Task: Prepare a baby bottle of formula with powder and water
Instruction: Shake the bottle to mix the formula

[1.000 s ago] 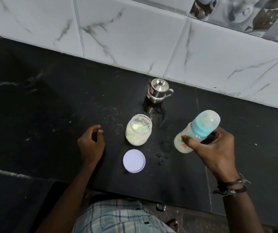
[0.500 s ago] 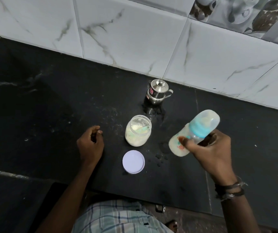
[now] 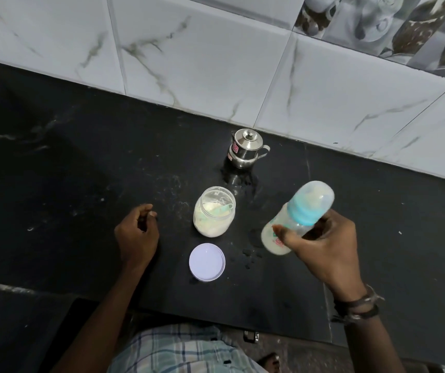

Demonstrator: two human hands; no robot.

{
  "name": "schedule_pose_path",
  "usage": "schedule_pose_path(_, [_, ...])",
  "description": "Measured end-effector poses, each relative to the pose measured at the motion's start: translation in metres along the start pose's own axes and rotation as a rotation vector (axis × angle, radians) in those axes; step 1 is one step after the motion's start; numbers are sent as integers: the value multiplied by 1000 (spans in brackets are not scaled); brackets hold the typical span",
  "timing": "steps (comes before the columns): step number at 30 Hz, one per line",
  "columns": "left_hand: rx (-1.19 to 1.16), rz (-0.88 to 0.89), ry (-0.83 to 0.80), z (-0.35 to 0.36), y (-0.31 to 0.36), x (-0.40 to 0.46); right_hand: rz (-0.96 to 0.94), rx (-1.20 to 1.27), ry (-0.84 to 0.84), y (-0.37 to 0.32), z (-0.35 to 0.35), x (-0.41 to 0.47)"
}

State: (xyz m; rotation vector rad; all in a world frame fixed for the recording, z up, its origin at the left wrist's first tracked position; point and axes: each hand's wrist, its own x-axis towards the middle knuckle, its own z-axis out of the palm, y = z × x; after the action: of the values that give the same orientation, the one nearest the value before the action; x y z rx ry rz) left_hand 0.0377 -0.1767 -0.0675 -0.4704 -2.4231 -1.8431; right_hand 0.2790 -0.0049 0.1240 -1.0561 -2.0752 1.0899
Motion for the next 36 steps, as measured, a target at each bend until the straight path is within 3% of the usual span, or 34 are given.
schedule_pose_path(2, [2, 6, -1, 0, 0, 0, 8, -85, 24, -7, 1, -1])
schedule_pose_path(7, [10, 23, 1, -1, 2, 0, -65, 87, -31, -5, -2, -2])
schedule_pose_path(9, [4, 25, 1, -1, 1, 0, -48, -56, 6, -8, -1, -2])
schedule_pose_path(11, [0, 22, 2, -1, 1, 0, -5, 12, 5, -5, -2, -2])
schedule_pose_path(14, [12, 13, -1, -1, 1, -1, -103, 42, -9, -4, -2, -3])
schedule_pose_path(17, [16, 8, -6, -1, 1, 0, -43, -101, 32, -7, -1, -4])
schedule_pose_path(21, [20, 11, -7, -2, 4, -1, -98, -14, -9, 0, -1, -4])
schedule_pose_path(24, [27, 6, -9, -3, 6, -1, -45, -118, 15, -3, 1, -5])
schedule_pose_path(28, [23, 2, -8, -3, 7, -2, -90, 31, -29, 5, 0, -3])
schedule_pose_path(33, [25, 4, -12, -2, 5, -1, -31, 67, -8, 2, 0, 0])
schedule_pose_path(36, [27, 8, -12, -2, 5, -1, -95, 75, -16, 3, 1, 1])
